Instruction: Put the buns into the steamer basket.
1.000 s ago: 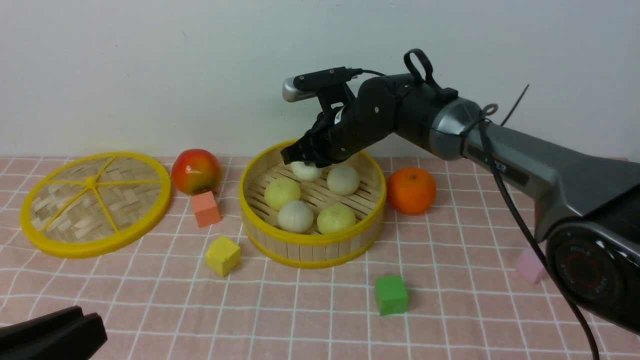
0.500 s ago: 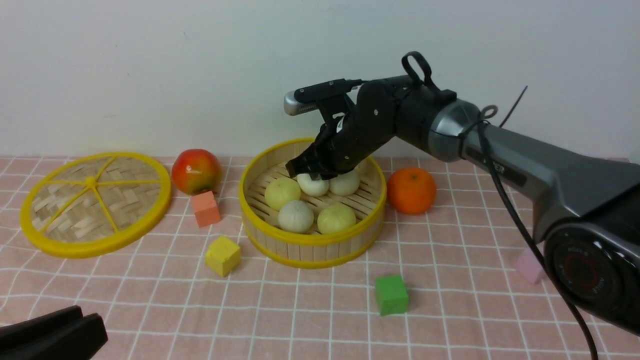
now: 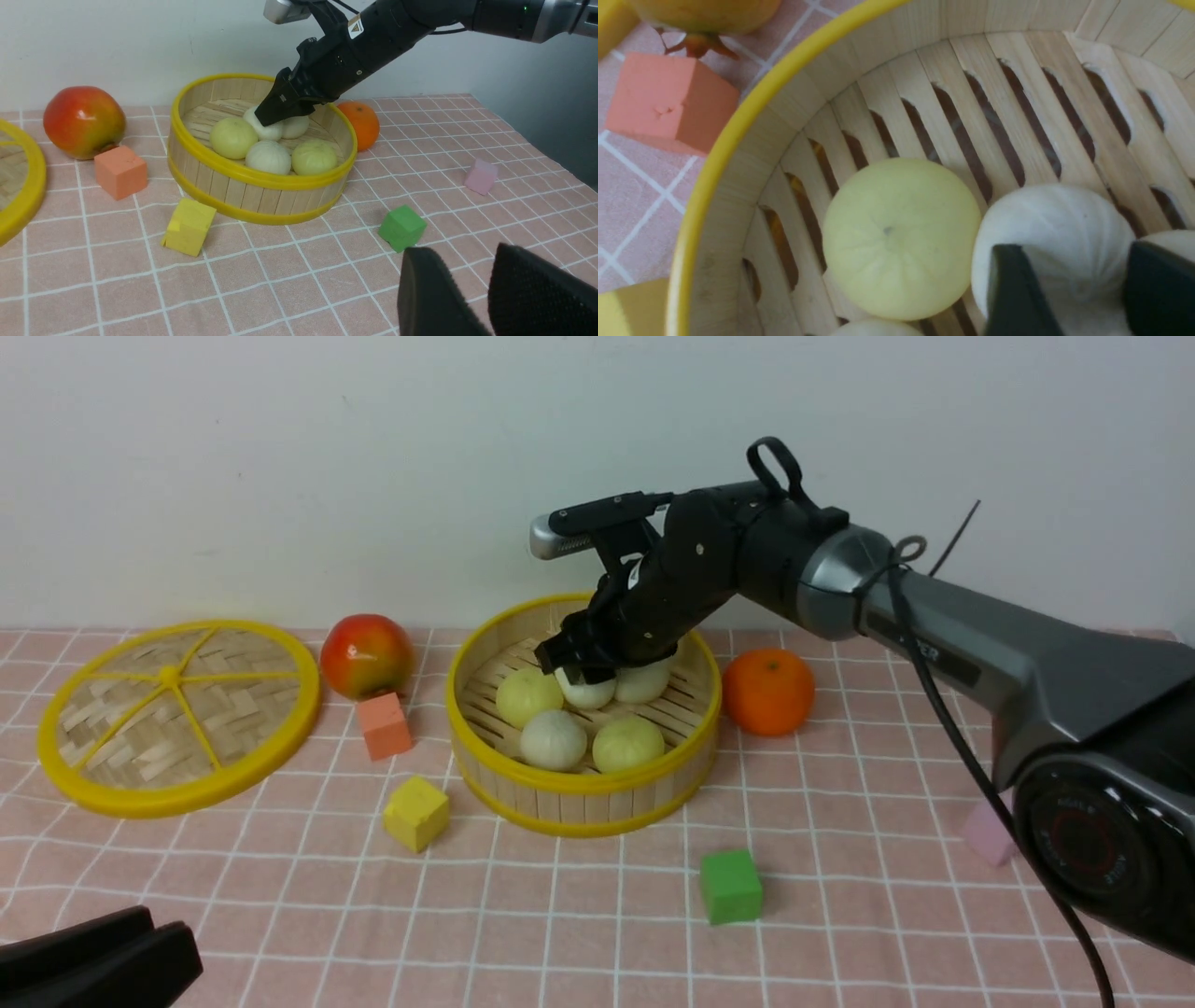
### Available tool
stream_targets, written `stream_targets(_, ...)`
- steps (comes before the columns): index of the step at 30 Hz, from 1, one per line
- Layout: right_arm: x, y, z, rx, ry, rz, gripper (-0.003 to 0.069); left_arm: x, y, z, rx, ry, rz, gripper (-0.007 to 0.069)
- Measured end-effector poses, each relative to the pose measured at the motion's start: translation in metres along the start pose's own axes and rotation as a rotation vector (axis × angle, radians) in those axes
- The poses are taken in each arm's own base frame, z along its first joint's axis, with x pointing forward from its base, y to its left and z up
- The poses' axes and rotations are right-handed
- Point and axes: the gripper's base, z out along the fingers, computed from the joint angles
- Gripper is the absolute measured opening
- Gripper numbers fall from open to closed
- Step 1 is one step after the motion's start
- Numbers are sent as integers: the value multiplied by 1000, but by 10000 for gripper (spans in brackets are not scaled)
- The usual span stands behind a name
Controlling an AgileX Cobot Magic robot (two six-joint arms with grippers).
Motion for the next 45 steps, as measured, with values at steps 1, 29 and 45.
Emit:
stream_targets(1,-2,1,-5,-2,4,-1,418,0,0,0,0,0,0,218)
stream_targets(29,57,48,-361,-41,11,27,-11,0,0,0,0,0,0,238)
stream_targets(45,95,38,-380,37,-75,-175,-7,0,0,0,0,0,0,238)
